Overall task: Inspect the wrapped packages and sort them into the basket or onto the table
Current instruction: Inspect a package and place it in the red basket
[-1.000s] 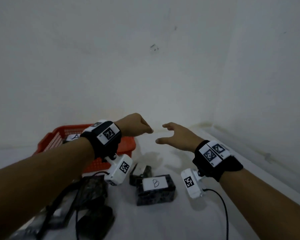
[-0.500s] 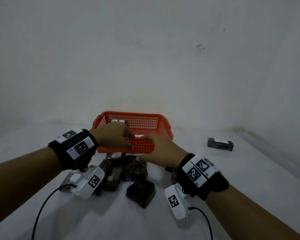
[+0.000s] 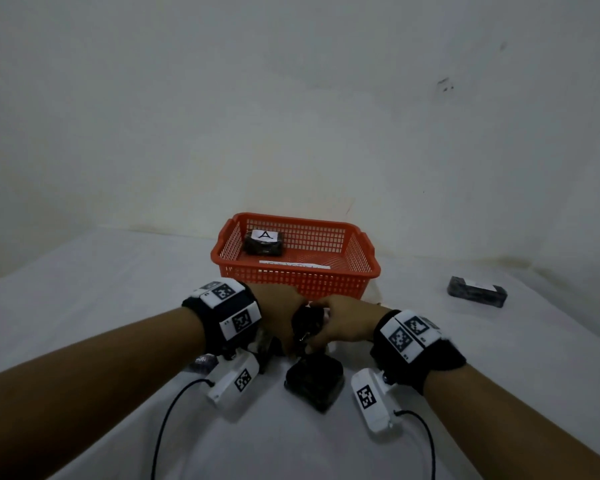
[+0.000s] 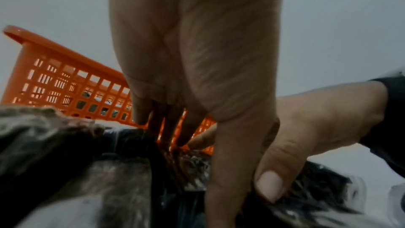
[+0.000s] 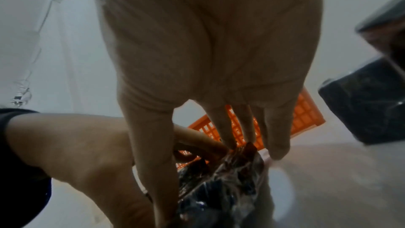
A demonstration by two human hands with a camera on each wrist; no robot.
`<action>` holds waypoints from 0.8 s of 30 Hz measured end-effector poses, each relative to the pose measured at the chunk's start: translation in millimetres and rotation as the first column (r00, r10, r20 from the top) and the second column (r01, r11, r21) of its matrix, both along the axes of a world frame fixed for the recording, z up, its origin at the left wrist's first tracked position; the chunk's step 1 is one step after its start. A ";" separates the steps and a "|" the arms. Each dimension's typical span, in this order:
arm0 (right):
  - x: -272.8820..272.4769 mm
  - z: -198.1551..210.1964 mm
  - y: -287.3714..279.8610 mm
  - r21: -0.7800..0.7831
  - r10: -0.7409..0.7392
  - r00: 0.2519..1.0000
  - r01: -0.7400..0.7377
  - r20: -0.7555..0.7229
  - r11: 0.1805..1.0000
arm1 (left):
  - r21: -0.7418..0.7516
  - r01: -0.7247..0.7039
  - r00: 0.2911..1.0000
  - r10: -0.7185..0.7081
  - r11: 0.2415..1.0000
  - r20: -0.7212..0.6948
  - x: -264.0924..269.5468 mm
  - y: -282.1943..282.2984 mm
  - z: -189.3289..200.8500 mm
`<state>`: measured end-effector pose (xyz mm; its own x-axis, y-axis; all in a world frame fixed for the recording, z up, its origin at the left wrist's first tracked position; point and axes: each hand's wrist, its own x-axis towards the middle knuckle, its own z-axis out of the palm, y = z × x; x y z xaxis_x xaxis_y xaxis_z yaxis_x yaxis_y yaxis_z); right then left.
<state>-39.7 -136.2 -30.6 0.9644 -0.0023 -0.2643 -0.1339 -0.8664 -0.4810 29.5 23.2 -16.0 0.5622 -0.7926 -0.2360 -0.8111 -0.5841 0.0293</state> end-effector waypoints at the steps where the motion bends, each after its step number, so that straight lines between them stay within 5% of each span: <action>1: 1.3 -1.0 -0.4 0.011 0.000 1.000 0.000 -0.009 1.000 | 0.013 -0.021 1.000 0.021 1.000 -0.006 0.6 -1.2 -2.8; 8: 3.1 -2.8 -2.7 0.060 -0.002 0.993 -0.006 0.122 0.998 | -0.116 -0.106 0.983 0.087 0.988 -0.159 8.5 7.2 2.7; 15: -19.0 13.0 -8.1 0.284 -0.064 0.946 -0.031 0.319 0.958 | -0.309 -0.094 0.979 0.031 0.947 -0.202 6.1 23.4 31.9; 24: -13.0 15.6 -15.2 0.525 -0.168 0.874 -0.111 0.455 0.844 | -0.644 -0.308 0.878 -0.051 0.700 -0.475 4.0 47.4 28.7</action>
<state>-52.7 -151.4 -15.0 0.9684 -0.0295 0.2476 0.2062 -0.4633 -0.8619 33.4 70.7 12.7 0.6515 -0.7518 0.1016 -0.5219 -0.3469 0.7793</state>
